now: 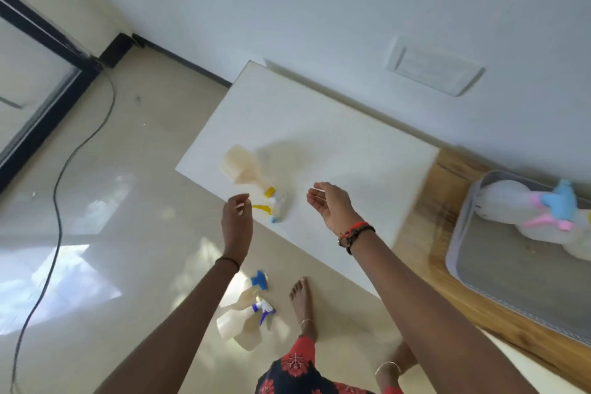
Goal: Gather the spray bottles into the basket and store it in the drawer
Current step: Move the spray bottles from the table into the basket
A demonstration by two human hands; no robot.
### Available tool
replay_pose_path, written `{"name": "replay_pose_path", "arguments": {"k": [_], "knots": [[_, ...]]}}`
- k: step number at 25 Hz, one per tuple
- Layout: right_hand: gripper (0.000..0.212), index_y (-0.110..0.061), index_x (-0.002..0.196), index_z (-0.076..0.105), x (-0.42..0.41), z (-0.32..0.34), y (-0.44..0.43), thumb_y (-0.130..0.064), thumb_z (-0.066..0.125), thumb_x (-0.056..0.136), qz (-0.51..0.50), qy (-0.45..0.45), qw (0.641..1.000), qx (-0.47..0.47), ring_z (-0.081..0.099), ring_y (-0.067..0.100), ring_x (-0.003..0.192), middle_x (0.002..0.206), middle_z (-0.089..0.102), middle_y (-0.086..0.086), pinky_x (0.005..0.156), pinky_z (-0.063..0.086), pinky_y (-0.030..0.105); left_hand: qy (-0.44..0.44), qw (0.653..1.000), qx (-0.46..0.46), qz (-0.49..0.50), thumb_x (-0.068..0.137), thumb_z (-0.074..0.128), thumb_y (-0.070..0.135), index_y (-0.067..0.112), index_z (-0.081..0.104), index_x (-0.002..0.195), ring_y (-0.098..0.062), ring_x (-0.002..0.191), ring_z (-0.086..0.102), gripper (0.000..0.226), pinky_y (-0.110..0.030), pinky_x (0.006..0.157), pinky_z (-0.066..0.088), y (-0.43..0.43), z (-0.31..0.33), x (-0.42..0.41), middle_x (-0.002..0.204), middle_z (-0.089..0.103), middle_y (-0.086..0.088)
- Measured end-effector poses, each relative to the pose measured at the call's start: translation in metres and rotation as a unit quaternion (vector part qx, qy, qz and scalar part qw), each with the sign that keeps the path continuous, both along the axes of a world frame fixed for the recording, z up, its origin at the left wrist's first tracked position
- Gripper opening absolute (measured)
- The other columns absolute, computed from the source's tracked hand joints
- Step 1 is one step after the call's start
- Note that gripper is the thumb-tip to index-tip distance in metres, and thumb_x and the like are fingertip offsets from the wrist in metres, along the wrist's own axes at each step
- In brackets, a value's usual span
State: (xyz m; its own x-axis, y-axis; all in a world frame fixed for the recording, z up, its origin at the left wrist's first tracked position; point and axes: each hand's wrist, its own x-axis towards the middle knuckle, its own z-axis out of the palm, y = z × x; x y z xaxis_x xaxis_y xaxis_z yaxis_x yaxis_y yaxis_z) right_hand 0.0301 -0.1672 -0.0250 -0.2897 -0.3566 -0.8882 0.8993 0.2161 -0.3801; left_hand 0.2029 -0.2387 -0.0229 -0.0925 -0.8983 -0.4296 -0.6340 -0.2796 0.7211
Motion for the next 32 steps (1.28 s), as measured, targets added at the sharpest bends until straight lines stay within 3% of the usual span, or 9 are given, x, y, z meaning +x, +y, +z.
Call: {"name": "replay_pose_path", "arguments": {"k": [5, 8, 12, 15, 17, 20, 26, 30, 32], "knots": [[0.027, -0.015, 0.068, 0.041, 0.025, -0.019, -0.095, -0.004, 0.045, 0.093, 0.212, 0.123, 0.969, 0.032, 0.038, 0.017, 0.060, 0.068, 0.040, 0.006, 0.060, 0.036, 0.023, -0.093, 0.979, -0.080, -0.165, 0.086, 0.066, 0.015, 0.007, 0.041, 0.138, -0.029, 0.129, 0.044, 0.058, -0.036, 0.108, 0.037, -0.084, -0.023, 0.024, 0.139, 0.042, -0.014], [0.034, -0.016, 0.062, 0.039, 0.033, -0.036, -0.133, -0.017, 0.046, 0.095, 0.338, 0.201, 0.917, 0.062, 0.038, 0.016, 0.059, 0.068, 0.043, 0.002, 0.066, 0.036, 0.028, -0.105, 0.968, -0.070, -0.215, 0.078, 0.076, 0.024, 0.008, 0.029, 0.146, -0.028, 0.134, 0.039, 0.085, -0.039, 0.111, 0.036, -0.112, -0.037, 0.019, 0.147, 0.035, -0.011], [0.040, -0.018, 0.060, 0.035, 0.036, -0.056, -0.162, -0.027, 0.041, 0.099, 0.402, 0.226, 0.886, 0.053, 0.032, 0.012, 0.054, 0.062, 0.037, -0.001, 0.057, 0.028, 0.024, -0.124, 0.946, -0.068, -0.290, 0.069, 0.083, 0.035, 0.012, 0.023, 0.149, -0.029, 0.137, 0.039, 0.102, -0.042, 0.110, 0.037, -0.139, -0.057, 0.007, 0.149, 0.035, -0.011], [0.038, -0.017, 0.065, 0.038, 0.032, -0.068, -0.169, -0.032, 0.039, 0.100, 0.392, 0.187, 0.900, 0.040, 0.036, 0.013, 0.058, 0.065, 0.039, 0.001, 0.073, 0.037, 0.029, -0.128, 0.944, -0.036, -0.303, 0.065, 0.084, 0.038, 0.020, 0.028, 0.145, -0.033, 0.128, 0.046, 0.100, -0.044, 0.097, 0.045, -0.155, -0.065, 0.000, 0.142, 0.041, -0.011], [0.035, -0.014, 0.071, 0.043, 0.028, -0.073, -0.169, -0.034, 0.039, 0.100, 0.382, 0.158, 0.910, 0.028, 0.040, 0.016, 0.062, 0.069, 0.043, 0.005, 0.080, 0.041, 0.031, -0.123, 0.945, -0.038, -0.299, 0.062, 0.085, 0.038, 0.022, 0.034, 0.140, -0.032, 0.120, 0.052, 0.094, -0.036, 0.086, 0.045, -0.160, -0.066, -0.002, 0.135, 0.046, -0.010], [0.029, -0.011, 0.098, 0.053, 0.021, -0.072, -0.162, -0.037, 0.040, 0.100, 0.399, 0.129, 0.908, 0.020, 0.053, 0.018, 0.080, 0.088, 0.056, 0.007, 0.093, 0.049, 0.031, -0.114, 0.949, -0.025, -0.294, 0.061, 0.085, 0.042, 0.025, 0.037, 0.137, -0.028, 0.117, 0.054, 0.091, -0.030, 0.082, 0.040, -0.160, -0.063, 0.001, 0.133, 0.049, -0.007], [0.025, -0.008, 0.117, 0.060, -0.014, -0.054, -0.122, -0.016, 0.044, 0.100, 0.456, 0.104, 0.883, -0.046, 0.062, 0.017, 0.083, 0.098, 0.063, 0.008, 0.087, 0.052, 0.029, -0.015, 0.970, 0.077, -0.232, 0.054, 0.084, 0.052, 0.031, 0.040, 0.134, -0.020, 0.117, 0.053, 0.094, -0.036, 0.097, 0.049, -0.130, -0.043, 0.012, 0.126, 0.053, 0.007], [0.032, -0.024, 0.116, 0.064, -0.043, -0.035, -0.084, -0.008, 0.049, 0.094, 0.555, 0.082, 0.826, -0.057, 0.060, 0.015, 0.096, 0.106, 0.062, 0.001, 0.089, 0.052, 0.029, 0.067, 0.964, 0.164, -0.199, 0.049, 0.082, 0.057, 0.036, 0.045, 0.127, -0.011, 0.110, 0.059, 0.089, -0.024, 0.084, 0.052, -0.096, -0.030, 0.015, 0.116, 0.056, 0.014], [0.031, -0.029, 0.113, 0.065, -0.055, -0.025, -0.062, -0.009, 0.050, 0.094, 0.563, 0.071, 0.821, -0.065, 0.060, 0.018, 0.099, 0.113, 0.061, 0.001, 0.092, 0.052, 0.032, 0.094, 0.957, 0.193, -0.196, 0.049, 0.083, 0.058, 0.037, 0.048, 0.122, -0.006, 0.109, 0.060, 0.083, -0.021, 0.081, 0.052, -0.076, -0.023, 0.010, 0.116, 0.060, 0.014]]}}
